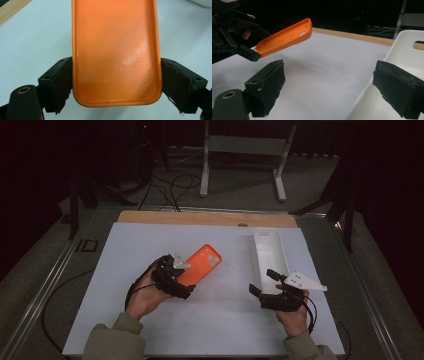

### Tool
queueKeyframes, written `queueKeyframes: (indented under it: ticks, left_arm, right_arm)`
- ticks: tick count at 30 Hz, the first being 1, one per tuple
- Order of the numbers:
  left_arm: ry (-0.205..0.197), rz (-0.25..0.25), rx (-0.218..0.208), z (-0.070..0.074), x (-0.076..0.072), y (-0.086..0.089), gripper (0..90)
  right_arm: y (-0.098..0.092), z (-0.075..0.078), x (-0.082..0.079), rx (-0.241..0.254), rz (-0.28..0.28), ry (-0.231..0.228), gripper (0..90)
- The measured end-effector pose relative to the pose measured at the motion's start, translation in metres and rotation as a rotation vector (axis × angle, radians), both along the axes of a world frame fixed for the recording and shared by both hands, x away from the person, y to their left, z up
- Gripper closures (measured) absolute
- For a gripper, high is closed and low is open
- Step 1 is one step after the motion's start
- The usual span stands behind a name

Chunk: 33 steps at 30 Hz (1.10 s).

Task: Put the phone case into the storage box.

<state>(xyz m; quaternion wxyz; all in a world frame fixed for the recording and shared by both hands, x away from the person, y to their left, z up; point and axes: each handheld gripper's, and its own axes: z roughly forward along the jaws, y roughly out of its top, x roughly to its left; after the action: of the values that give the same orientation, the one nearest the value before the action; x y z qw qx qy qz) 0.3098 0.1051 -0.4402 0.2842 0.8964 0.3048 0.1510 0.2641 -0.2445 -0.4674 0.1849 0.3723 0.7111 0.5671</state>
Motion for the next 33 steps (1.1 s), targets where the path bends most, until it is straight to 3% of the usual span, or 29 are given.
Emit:
queueKeyframes:
  ticks: [16, 33]
  left_arm:
    - [-0.049, -0.050, -0.007, 0.010, -0.011, -0.015, 16.7]
    - [-0.098, -0.161, -0.012, 0.021, -0.032, -0.052, 16.6]
  right_arm:
    - [0.025, 0.015, 0.015, -0.010, 0.071, 0.032, 9.7]
    - [0.045, 0.020, 0.026, 0.069, 0.132, 0.096, 9.7]
